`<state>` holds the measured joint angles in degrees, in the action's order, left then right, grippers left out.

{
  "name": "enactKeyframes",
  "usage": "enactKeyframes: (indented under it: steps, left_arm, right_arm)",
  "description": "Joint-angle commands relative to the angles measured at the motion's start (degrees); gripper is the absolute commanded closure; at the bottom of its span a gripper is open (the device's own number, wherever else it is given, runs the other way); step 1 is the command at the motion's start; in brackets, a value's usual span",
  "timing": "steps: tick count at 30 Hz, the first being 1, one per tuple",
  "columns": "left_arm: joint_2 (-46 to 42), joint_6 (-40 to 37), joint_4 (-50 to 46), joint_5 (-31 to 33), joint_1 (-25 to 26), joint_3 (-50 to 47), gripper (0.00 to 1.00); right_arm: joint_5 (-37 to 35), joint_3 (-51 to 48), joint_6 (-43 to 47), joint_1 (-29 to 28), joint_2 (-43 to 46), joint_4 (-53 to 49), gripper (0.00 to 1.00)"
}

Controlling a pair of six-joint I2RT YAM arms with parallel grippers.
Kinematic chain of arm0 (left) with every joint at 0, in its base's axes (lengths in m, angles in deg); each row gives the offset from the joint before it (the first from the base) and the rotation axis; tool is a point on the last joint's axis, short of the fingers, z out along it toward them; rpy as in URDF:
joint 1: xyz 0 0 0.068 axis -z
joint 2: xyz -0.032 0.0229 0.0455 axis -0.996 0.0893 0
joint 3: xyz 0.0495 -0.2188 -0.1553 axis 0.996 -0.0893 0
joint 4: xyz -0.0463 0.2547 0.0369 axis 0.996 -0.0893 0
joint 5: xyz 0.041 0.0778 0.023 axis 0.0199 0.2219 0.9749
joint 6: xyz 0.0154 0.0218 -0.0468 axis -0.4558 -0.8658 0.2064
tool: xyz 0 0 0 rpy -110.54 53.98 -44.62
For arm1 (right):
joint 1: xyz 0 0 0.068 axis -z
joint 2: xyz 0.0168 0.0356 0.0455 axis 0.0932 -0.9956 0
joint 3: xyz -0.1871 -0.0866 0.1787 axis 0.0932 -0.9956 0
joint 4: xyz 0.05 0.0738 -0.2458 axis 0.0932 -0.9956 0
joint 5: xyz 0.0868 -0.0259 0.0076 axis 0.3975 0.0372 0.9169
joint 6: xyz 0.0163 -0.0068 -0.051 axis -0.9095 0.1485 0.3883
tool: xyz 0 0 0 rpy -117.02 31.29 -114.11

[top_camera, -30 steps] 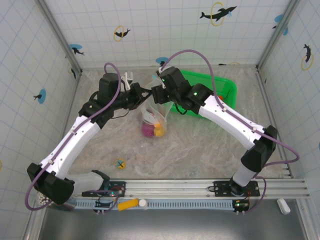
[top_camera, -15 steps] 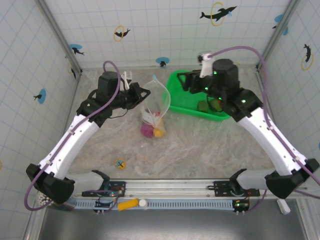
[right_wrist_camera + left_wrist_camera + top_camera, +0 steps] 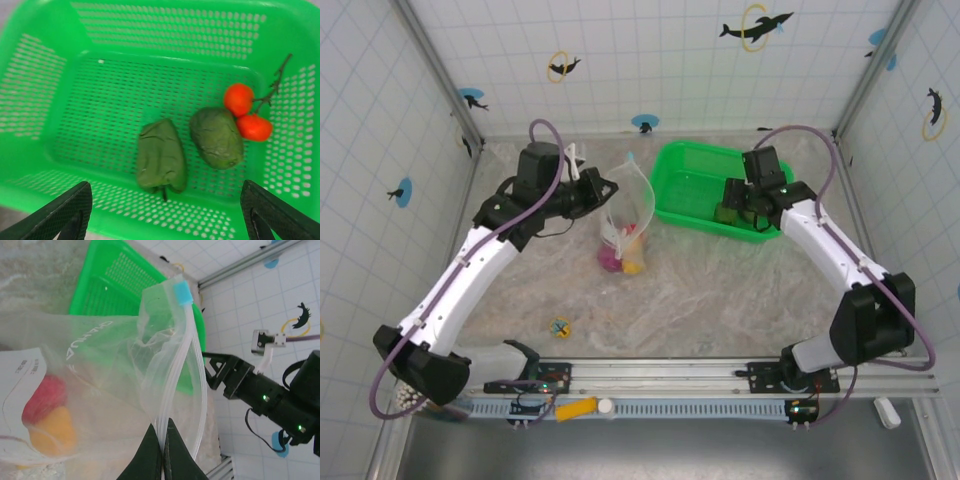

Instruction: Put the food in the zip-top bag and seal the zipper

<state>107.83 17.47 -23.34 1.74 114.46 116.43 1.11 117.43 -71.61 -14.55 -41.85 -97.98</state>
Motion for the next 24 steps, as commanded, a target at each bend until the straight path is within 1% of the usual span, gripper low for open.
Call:
enactKeyframes:
  steps: [1,4,6,8,14,16,24]
  left_arm:
    - [0.81,2.06,7.99,-4.64,0.93,-3.98,1.00]
    - [1.84,2.07,9.75,-5.08,2.27,-4.80,1.00]
    - [1.77,2.03,10.68,-5.63,2.78,-5.31,1.00]
    - [1.36,1.93,11.02,-5.98,2.76,-5.77,1.00]
    - [0.28,1.63,11.02,-7.13,2.76,-6.86,1.00]
    - [-0.13,1.45,10.72,-7.09,2.83,-7.13,1.00]
    - [-0.71,0.89,10.85,-7.15,2.83,-8.14,1.00]
  right_arm:
    - [-5.54,1.73,-4.20,2.31,-4.10,-0.42,0.21]
    - [-9.84,5.76,-8.04,3.73,-10.68,-2.24,0.26]
    - [-13.49,9.68,-11.34,4.24,-15.48,-4.39,0.31]
    - [-15.03,13.48,-13.34,4.84,-19.87,-5.92,0.34]
    - [-19.05,25.20,-16.49,6.62,-31.10,-11.20,0.36]
    - [-21.23,27.30,-17.42,7.00,-33.12,-12.45,0.36]
    - [-21.92,28.59,-18.49,8.04,-36.96,-11.18,0.38]
